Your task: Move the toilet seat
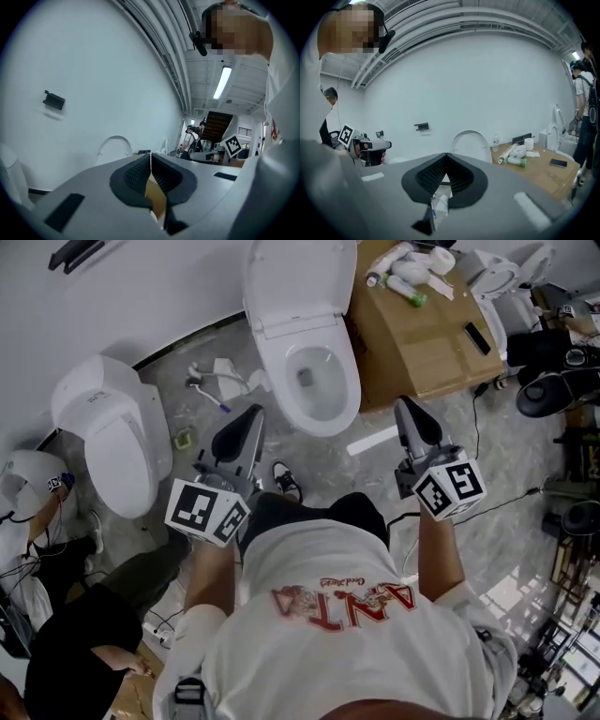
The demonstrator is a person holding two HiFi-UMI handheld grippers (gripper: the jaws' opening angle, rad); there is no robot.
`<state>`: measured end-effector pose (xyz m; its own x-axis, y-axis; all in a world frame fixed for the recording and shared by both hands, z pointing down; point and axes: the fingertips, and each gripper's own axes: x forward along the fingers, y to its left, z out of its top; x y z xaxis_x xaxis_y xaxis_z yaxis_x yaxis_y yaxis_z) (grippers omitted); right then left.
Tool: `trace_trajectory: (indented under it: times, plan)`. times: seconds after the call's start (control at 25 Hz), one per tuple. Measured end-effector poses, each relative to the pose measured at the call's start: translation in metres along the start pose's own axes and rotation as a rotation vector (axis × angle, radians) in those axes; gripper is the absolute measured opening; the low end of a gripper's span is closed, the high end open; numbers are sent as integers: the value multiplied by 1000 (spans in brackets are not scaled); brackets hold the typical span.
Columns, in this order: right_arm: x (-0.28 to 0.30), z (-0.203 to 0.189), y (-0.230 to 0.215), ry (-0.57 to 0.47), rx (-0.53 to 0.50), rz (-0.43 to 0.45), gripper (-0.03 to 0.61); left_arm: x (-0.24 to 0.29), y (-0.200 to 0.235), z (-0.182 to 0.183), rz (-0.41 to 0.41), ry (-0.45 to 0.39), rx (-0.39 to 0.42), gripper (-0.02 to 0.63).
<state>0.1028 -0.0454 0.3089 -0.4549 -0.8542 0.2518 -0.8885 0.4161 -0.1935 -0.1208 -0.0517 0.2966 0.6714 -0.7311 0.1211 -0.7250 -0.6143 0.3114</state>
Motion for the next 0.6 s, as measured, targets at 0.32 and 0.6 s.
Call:
trace_trajectory:
  times: [0.32, 0.6]
  plan:
    - [58, -23, -17, 68, 21, 4, 3, 15, 53, -18, 106, 26, -33, 15]
    - [86, -71, -64, 139, 85, 34, 5, 51, 60, -69, 159, 102, -105, 17]
